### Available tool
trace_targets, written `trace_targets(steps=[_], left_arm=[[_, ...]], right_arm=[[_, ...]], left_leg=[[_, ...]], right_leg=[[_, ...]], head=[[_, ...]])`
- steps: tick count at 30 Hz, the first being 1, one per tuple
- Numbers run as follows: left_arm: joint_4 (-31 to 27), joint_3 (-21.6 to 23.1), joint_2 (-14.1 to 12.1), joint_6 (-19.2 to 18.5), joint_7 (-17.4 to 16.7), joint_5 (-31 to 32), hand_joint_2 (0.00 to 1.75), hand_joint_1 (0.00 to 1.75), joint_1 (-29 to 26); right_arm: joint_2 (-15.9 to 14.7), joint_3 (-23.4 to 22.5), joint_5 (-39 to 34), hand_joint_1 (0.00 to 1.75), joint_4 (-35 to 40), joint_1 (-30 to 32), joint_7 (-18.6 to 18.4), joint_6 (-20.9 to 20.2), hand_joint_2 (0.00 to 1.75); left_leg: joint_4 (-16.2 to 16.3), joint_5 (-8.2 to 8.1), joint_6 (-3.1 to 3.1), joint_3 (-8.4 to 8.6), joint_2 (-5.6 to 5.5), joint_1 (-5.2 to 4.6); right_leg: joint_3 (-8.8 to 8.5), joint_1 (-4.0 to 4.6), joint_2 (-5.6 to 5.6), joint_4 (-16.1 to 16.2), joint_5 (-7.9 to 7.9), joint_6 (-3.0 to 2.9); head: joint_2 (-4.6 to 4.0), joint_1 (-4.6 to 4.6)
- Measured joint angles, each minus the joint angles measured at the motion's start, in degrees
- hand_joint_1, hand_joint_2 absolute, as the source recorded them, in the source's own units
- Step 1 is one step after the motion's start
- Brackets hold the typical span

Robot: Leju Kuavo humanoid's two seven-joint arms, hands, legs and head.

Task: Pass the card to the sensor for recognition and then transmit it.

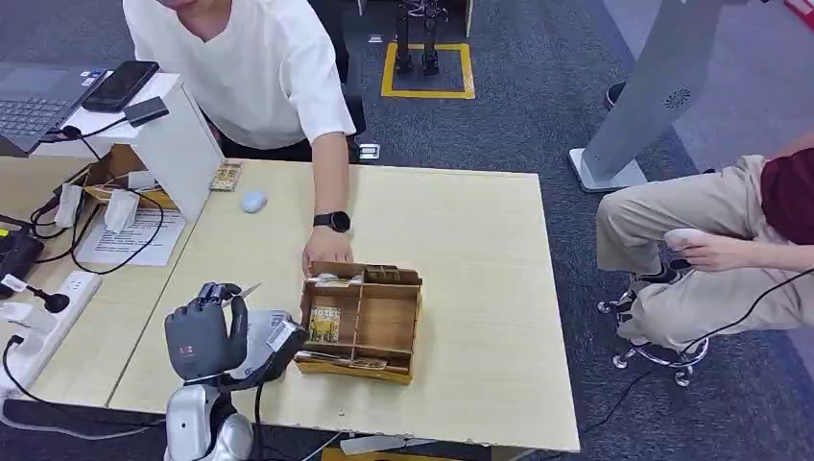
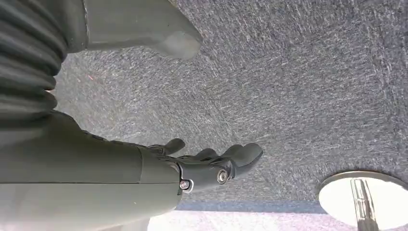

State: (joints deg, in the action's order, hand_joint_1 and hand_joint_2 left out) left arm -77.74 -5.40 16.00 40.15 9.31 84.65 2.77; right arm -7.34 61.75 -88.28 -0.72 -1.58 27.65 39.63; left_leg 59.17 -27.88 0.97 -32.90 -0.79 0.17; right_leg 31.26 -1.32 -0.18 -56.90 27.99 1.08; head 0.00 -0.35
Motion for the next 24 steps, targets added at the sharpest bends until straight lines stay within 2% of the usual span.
trace_targets(steps=[7,14,24], left_arm=[[2.7,0.0,-0.2,-0.1,-2.7,1.8,1.75,1.75,-1.1],[9.8,0.0,-0.8,0.1,-7.1,3.6,1.75,1.75,-0.8],[15.1,0.2,-1.7,0.0,-8.8,3.6,1.75,1.75,-0.1]], right_arm=[[0.0,0.0,0.0,0.0,0.0,0.0,0.0,0.0,1.75],[0.0,0.1,0.0,0.0,0.0,0.0,0.0,0.0,1.75],[0.0,0.4,0.0,0.0,0.0,-0.1,0.0,0.0,1.75]], left_leg=[[0.0,0.0,0.0,0.01,0.0,0.0],[0.0,0.0,0.0,0.03,0.0,0.0],[0.0,0.0,0.0,0.08,0.01,0.0]], right_leg=[[0.01,0.0,-0.01,0.0,0.0,0.0],[-0.01,0.0,-0.01,0.0,0.0,0.0],[-0.05,0.0,0.0,0.0,0.0,0.0]], head=[[0.0,0.0],[0.02,0.0],[0.02,0.0]])
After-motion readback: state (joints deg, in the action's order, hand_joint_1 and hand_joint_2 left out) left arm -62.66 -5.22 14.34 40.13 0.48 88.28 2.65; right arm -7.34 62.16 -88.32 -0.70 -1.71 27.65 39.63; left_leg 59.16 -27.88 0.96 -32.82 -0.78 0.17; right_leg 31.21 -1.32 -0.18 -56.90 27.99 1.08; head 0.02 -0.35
